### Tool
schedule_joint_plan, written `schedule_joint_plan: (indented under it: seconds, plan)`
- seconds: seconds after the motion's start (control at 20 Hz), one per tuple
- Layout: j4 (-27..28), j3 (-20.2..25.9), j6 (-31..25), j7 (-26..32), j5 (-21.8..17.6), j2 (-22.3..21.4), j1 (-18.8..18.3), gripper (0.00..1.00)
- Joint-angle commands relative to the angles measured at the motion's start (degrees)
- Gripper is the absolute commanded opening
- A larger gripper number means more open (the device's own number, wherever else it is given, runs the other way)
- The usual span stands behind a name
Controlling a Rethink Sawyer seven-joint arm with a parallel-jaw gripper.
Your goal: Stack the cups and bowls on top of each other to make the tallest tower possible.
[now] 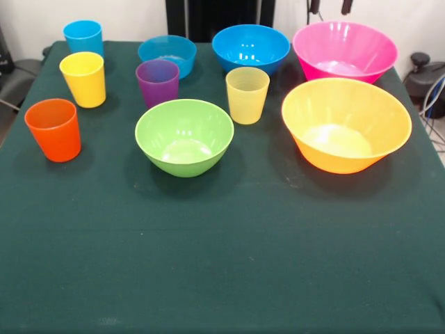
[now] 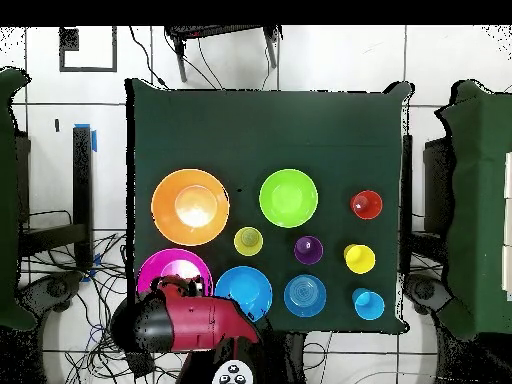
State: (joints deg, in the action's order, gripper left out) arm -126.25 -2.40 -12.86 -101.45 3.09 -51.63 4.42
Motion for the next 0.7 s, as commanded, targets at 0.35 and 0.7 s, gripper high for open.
schedule_joint_plan:
  seconds: [0.35, 0.7]
  plan:
    - [4.15, 3.13, -14.96, -4.12, -1.02, 5.76, -3.12, 1.00]
    - [5.96, 4.20, -6.04, -3.27, -3.33, 14.35, -5.67, 1.00]
